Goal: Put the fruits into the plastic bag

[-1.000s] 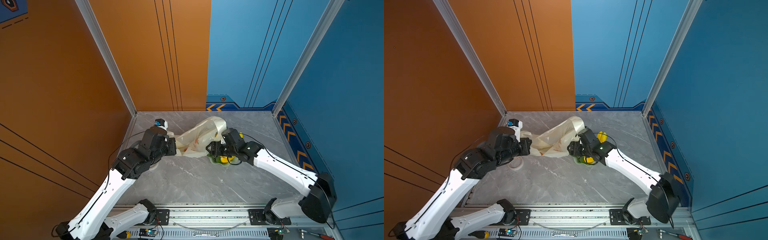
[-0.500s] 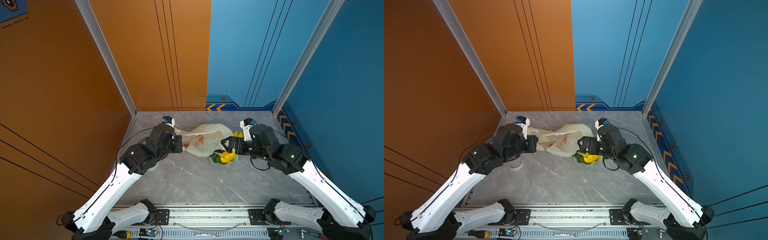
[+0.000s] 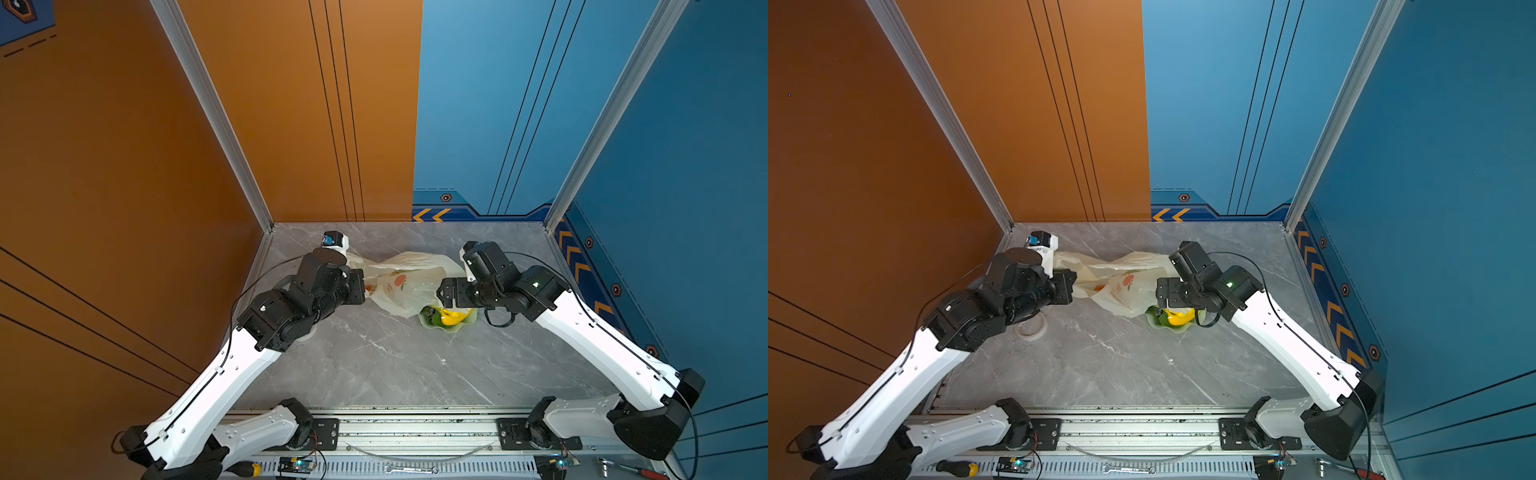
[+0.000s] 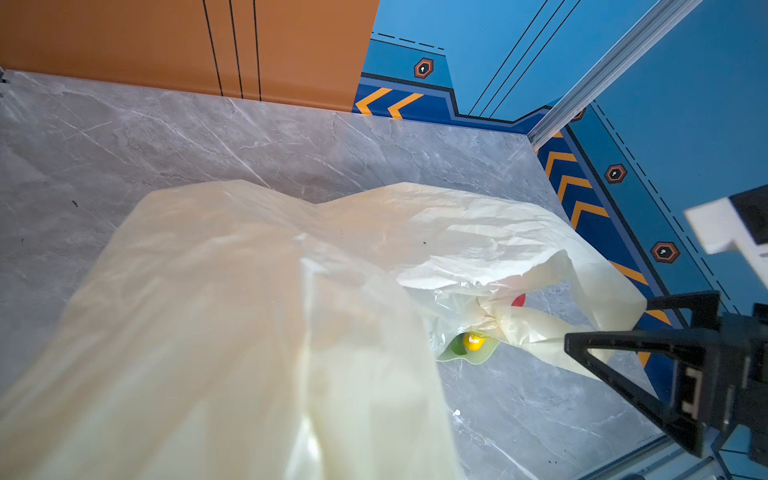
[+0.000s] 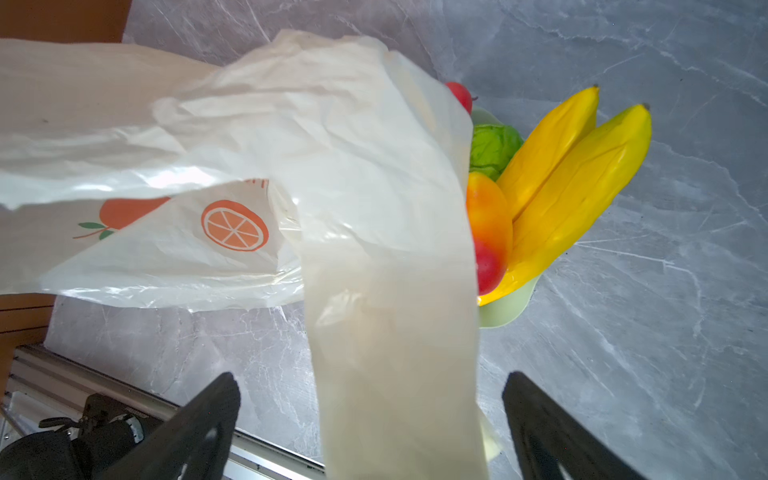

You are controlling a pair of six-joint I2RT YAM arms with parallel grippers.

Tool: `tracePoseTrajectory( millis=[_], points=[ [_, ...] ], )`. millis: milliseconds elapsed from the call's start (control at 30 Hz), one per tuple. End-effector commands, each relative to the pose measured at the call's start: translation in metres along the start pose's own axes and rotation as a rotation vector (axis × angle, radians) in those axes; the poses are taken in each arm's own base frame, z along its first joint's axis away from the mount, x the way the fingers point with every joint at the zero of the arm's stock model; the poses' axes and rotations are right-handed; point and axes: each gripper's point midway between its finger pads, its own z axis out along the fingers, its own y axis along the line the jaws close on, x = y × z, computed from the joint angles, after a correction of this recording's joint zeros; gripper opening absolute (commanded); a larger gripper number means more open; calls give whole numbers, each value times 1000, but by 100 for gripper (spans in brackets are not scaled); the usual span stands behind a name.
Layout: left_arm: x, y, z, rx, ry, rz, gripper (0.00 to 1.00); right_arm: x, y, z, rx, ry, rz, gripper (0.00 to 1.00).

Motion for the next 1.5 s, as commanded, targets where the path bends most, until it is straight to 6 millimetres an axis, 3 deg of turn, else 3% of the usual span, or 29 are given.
tracePoseTrajectory(
  millis=[0, 67, 133, 333, 467, 533, 600, 700, 767, 800, 867, 900, 967, 1000, 1033, 1100, 1167, 1233, 1267, 1333, 1467],
  points=[
    [-1, -2, -2, 25, -5, -6, 0, 10, -6, 20, 30, 34, -44, 94],
    [-1, 0, -2, 24, -4, -8, 0, 4, -14, 28, 25, 24, 3, 89],
    [0, 3, -3, 20, -4, -17, 0, -3, -12, 30, -2, 7, 35, 77],
    [-5, 26, -6, -34, -20, -83, 0, -55, 13, 20, -69, -128, 40, 1],
    [-23, 57, -7, -145, -25, -162, 0, -103, 40, 20, -98, -199, 16, 0],
    [-43, 70, -8, -176, -57, -227, 0, -135, 60, 13, -130, -255, -2, 0],
    [-78, 77, -13, -180, -123, -289, 0, -174, 84, -2, -170, -336, -25, 0],
    [-146, 51, -39, -109, -269, -209, 0, -222, 124, -45, -234, -493, -109, 0],
    [-182, 13, -71, -53, -386, -61, 0, -236, 159, -94, -295, -627, -201, 0],
    [-198, -14, -98, -19, -475, 58, 0, -239, 174, -119, -323, -703, -251, 0],
    [-212, -60, -148, 46, -634, 224, 0, -233, 196, -161, -350, -823, -347, 0],
    [-211, -73, -164, 72, -682, 255, 0, -228, 204, -173, -349, -865, -384, 0],
    [-195, -76, -171, 64, -701, 275, 0, -215, 206, -181, -323, -909, -409, 0],
    [-183, -67, -160, 26, -672, 273, 0, -210, 199, -171, -314, -890, -385, 0],
    [-161, -50, -140, -37, -612, 263, 0, -203, 185, -146, -300, -826, -335, 0],
    [-106, -10, -93, -142, -440, 200, 0, -179, 146, -67, -265, -578, -188, 0],
    [-37, 45, -43, -253, -187, 64, 0, -133, 111, 17, -231, -221, -62, 0],
    [32, 88, -3, -309, 78, -131, 0, -87, 92, 63, -138, 27, -62, 0],
    [60, 100, 11, -307, 172, -215, 0, -72, 92, 74, -113, 91, -97, 0],
    [86, 113, 19, -320, 237, -300, 0, -61, 94, 81, -87, 107, -151, 0],
    [75, 110, 14, -294, 182, -319, 0, -55, 107, 86, -132, 105, -147, 0]
  ],
)
